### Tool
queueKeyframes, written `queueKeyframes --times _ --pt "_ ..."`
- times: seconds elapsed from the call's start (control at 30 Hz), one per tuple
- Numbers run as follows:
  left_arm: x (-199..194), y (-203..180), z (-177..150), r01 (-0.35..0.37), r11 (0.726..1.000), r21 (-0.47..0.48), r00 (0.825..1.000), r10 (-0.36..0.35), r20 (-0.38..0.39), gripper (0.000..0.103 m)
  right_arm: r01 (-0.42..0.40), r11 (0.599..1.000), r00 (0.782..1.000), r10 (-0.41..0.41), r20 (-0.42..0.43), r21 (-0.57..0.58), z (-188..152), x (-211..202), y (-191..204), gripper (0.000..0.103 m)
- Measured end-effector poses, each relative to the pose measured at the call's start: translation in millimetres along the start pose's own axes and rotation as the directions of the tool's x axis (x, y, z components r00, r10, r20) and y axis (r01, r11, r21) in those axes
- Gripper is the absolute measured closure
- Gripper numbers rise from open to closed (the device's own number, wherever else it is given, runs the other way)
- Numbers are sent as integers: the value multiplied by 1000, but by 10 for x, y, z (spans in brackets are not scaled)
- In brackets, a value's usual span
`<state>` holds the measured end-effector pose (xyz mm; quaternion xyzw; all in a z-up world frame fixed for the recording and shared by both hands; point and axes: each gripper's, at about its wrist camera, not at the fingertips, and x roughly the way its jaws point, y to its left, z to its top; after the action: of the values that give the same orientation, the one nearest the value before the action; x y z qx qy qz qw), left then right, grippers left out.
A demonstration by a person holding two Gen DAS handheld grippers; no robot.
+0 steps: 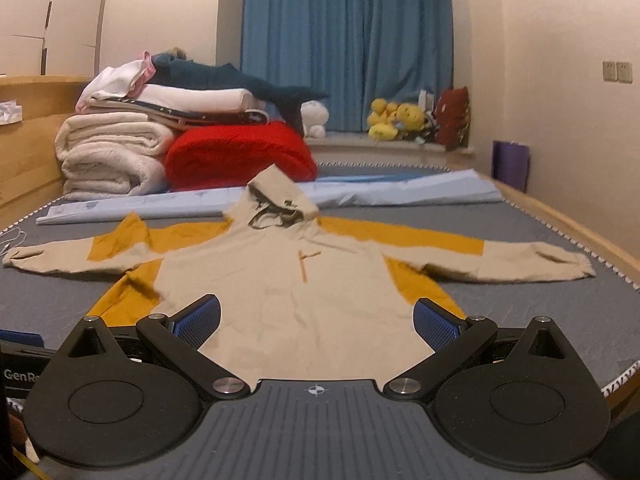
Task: Fold large clothes
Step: 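Move the left gripper over the sleeve cuff nearest it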
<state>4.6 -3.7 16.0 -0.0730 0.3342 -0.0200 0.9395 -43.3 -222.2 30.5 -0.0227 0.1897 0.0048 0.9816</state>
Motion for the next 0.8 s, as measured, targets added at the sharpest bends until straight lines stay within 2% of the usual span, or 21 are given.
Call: queueKeyframes --times 0.17,0.23,0.33,0.5,0.63,0.8 --pt "45 16 9 -44 999 0 998 44 -55 0 18 1000 1000 -18 8 -6 15 40 -16 1" --pt "42 35 21 -64 998 -6 997 64 -52 0 26 1000 1000 -26 10 -11 22 58 -15 1" --pt "33 54 39 -53 999 -9 998 52 -29 0 35 999 999 -35 9 -26 39 82 -7 2" --pt "-48 87 151 -47 999 -1 997 47 68 0 11 1000 1000 -11 18 -4 148 63 -67 5" --pt "-27 130 448 -30 999 25 994 27 105 0 0 1000 998 -1 64 17 313 -10 -185 5" --pt "24 161 1030 -64 995 74 962 42 270 0 -31 999 992 32 125 -9 696 46 -327 7"
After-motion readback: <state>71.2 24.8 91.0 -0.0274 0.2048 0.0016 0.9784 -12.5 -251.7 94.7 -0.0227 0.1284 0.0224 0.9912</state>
